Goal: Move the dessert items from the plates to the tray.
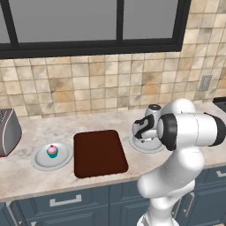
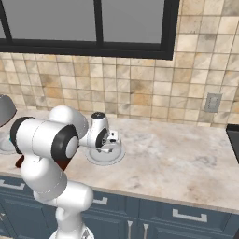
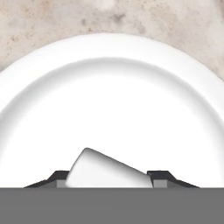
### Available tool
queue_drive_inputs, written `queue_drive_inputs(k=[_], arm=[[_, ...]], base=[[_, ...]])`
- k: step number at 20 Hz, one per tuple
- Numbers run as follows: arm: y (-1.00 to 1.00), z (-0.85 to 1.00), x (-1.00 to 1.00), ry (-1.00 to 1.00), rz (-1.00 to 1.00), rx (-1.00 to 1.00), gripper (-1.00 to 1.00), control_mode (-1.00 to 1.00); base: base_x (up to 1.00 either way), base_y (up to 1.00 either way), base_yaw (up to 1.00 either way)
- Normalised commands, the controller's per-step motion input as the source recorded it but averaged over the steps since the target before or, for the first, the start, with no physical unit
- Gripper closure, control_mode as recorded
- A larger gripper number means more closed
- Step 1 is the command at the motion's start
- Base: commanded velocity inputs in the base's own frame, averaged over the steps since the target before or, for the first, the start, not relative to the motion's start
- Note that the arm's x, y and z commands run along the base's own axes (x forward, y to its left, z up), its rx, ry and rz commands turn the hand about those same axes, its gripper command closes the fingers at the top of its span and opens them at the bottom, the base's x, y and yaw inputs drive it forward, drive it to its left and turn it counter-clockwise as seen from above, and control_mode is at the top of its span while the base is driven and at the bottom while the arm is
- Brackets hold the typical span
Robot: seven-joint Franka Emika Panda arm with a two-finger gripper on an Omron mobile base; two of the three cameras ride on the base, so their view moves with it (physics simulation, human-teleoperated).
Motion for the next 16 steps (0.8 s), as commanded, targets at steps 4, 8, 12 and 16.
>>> queue_drive_inputs(k=[4,8,12,16], arm=[[0.0,0.0,0.0,0.0,0.0,0.0,1.0,-1.0],[0.0,0.01,0.0,0.0,0.0,0.0,1.0,-1.0],[0.02,0.16,0.0,0.0,0.0,0.0,1.0,-1.0],[0.23,0.36,0.0,0.0,0.0,0.0,1.0,-1.0]], base=[[0.0,0.0,0.0],[0.0,0.0,0.0],[0.0,0.0,0.0],[0.0,0.0,0.0]])
